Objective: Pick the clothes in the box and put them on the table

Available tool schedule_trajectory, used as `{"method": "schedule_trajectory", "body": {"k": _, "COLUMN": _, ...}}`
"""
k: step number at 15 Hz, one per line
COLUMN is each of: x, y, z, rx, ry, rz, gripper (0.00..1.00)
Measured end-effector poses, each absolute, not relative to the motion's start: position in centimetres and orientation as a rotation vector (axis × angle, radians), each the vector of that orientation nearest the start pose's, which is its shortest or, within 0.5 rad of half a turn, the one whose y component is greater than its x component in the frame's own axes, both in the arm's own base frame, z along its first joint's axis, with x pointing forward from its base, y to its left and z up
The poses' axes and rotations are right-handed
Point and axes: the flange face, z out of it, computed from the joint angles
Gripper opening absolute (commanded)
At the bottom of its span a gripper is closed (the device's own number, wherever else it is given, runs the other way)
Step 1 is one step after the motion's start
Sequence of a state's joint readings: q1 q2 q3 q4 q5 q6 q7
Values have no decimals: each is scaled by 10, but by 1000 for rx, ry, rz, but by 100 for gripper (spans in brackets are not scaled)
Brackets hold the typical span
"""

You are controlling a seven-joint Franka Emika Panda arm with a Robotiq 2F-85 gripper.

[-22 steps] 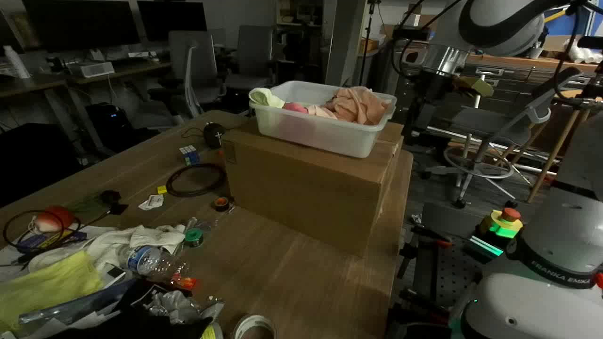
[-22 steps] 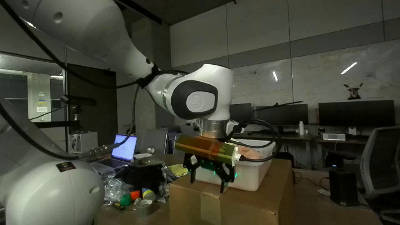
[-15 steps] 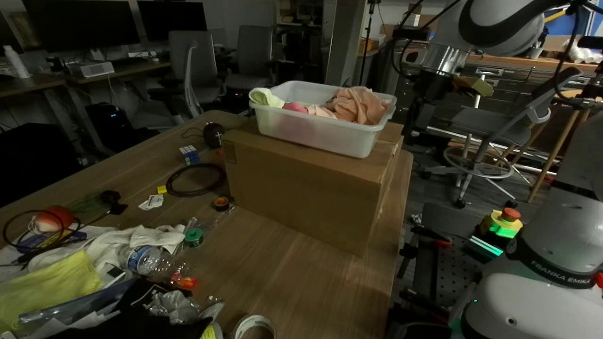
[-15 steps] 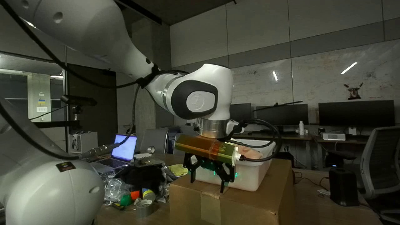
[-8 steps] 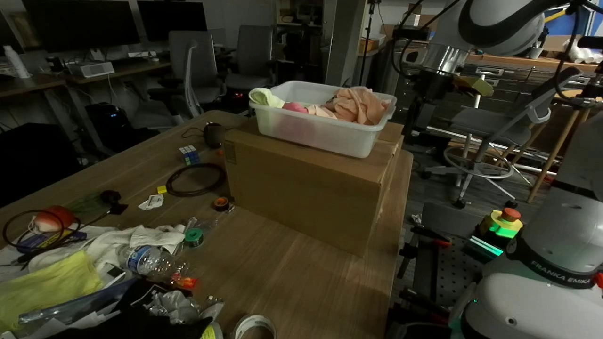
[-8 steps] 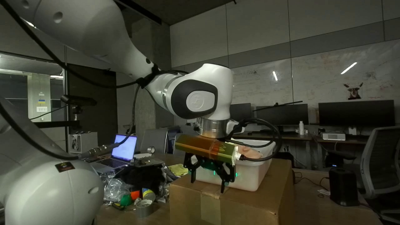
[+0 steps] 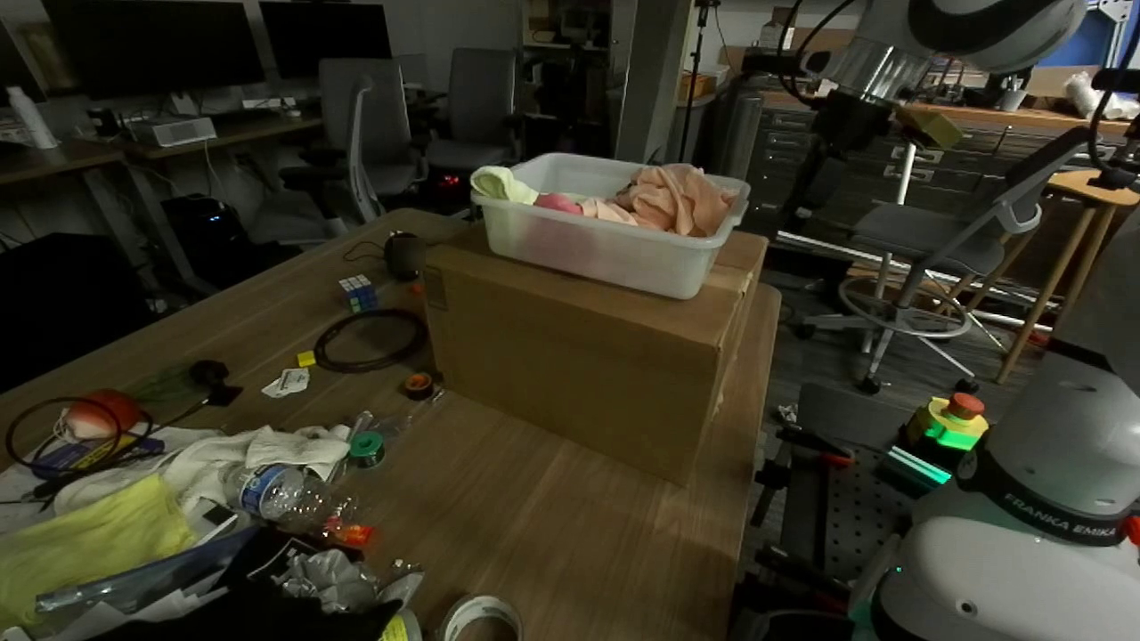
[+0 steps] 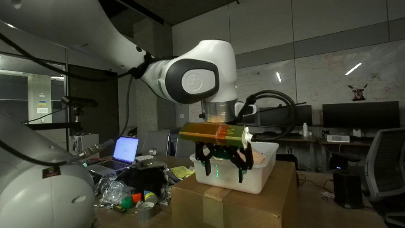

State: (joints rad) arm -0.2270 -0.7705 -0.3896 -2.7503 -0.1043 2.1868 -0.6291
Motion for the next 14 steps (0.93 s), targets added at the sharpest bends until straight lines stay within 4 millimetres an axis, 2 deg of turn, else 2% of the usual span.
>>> {"method": "schedule_trajectory", "body": {"k": 4, "x": 259, "y": -193, "z": 482, "rx": -3118, "ry": -290, "rz": -557, "gripper": 100}}
{"method": "schedule_trajectory", "body": {"k": 8, "x": 243, "y": -174, "z": 526, "rx": -3116, "ry": -459, "rz": -782, "gripper": 100}}
{"method": "schedule_trajectory", "body": {"k": 11, "x": 246, "y": -149, "z": 543, "rx": -3082, "ry": -599, "rz": -870, "gripper": 100}}
{"method": "schedule_trajectory", "body": {"k": 14, "x": 261, "y": -123, "z": 548, "rx": -3046, "ry": -723, "rz": -878, "gripper": 100}}
